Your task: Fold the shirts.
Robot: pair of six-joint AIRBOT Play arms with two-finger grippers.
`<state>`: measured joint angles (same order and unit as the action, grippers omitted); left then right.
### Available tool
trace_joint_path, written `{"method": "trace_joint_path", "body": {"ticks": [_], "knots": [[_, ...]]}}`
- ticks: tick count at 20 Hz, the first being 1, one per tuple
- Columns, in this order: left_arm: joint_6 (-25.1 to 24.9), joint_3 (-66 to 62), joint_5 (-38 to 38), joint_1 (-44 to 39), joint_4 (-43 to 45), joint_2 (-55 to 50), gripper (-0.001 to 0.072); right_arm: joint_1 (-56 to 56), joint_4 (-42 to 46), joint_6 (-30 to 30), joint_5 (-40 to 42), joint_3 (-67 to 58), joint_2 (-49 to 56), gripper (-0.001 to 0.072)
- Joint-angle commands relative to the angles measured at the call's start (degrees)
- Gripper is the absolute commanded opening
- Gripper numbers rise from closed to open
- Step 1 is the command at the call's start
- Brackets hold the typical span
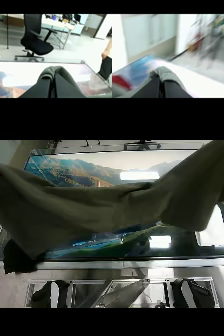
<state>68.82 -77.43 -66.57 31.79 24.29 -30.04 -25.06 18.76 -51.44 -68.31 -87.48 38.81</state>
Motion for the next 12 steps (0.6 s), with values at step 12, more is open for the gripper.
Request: {"method": "trace_joint_path", "body": {"ticks": [12], "knots": [[-12.22,10.43,5.25,-23.78,9.25,-50.9,0.0029,16.39,4.79,4.96,7.56,6.73,46.34,0.0018]]}}
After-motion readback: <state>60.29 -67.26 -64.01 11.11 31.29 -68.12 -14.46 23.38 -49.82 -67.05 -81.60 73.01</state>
